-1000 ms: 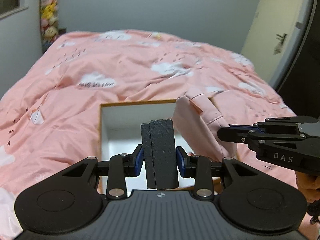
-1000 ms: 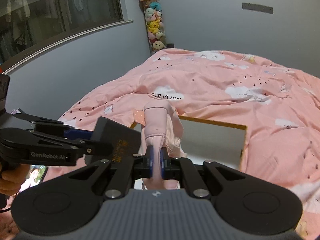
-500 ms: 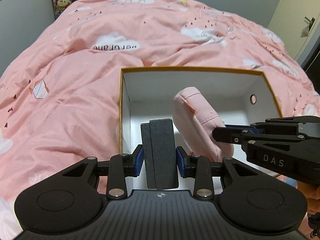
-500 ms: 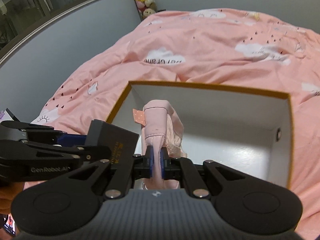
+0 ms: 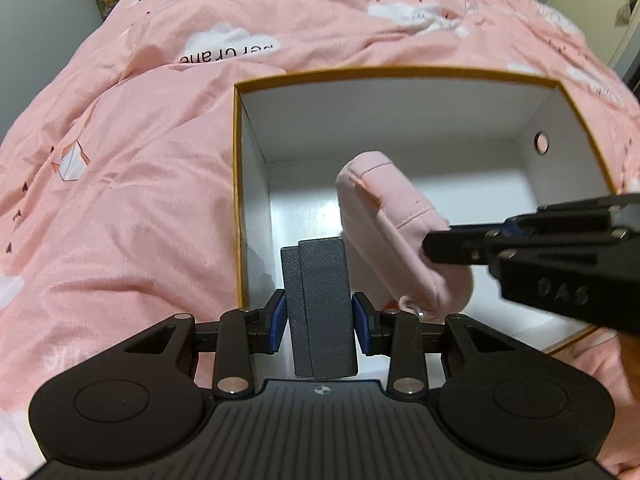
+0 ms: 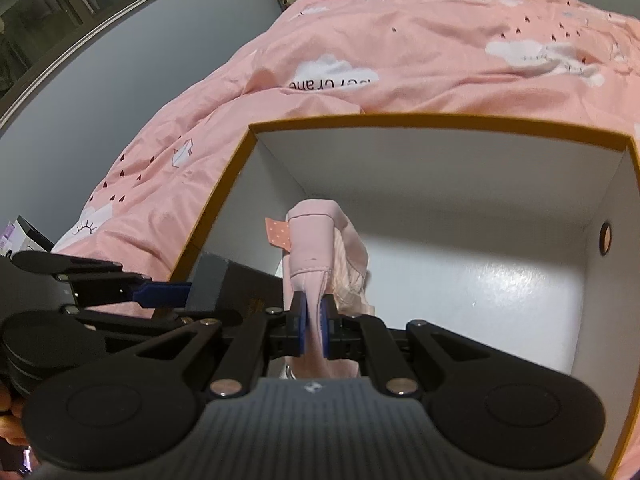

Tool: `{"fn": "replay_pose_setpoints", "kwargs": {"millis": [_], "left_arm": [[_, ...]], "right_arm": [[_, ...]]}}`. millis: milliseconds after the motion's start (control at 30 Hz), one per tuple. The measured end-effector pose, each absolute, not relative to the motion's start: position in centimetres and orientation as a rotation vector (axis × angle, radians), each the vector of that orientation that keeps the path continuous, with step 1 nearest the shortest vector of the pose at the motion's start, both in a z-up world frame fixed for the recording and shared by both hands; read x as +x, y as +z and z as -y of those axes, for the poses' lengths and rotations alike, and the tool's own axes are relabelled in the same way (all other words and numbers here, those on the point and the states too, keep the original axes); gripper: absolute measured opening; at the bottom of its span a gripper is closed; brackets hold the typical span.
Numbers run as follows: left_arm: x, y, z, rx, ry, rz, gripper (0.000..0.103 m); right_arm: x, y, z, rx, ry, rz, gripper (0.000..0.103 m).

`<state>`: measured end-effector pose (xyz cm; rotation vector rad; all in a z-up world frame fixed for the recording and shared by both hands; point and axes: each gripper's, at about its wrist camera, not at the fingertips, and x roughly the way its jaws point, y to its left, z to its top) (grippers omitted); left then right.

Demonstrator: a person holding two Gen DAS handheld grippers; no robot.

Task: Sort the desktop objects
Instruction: 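Carry the pink pouch into the box and lower it inside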

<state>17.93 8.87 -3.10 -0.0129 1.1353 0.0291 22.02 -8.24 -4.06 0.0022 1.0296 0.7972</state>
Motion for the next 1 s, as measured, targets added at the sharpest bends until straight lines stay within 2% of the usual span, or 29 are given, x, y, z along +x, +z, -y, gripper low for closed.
{"fn": "replay_pose_setpoints", "kwargs": {"millis": [300,467,667,733,1000], "left_arm": [[17.8,-3.6,-8.2,0.066,0.050,-1.152,0.040],[18.4,-4.5,-8.8,-0.005,0.035,-1.220,0.041],[17.9,-3.7,-9.4,-0.029,0.013,-1.200,0.041],[17.4,-2.9,-9.5,-0.025,0.021,-1.168,0.050],[15.6,0.0,-11.2,-0.067,0.054,-1.048,0.051]], "right_arm": [[22.5,-5.4,8.5,0.162,0.852,-1.165,0.008],[22.7,-5.9,8.6,0.218,0.841,-1.186,0.008],[22.4,-6.7,8.5,0.257,0.839,-1.224,0.008],[22.4,-6.9,8.4,0.270,0.840,-1.235,0.008],[22.1,-7.4,7.7,0.334,0.849,-1.271,0.008]]}}
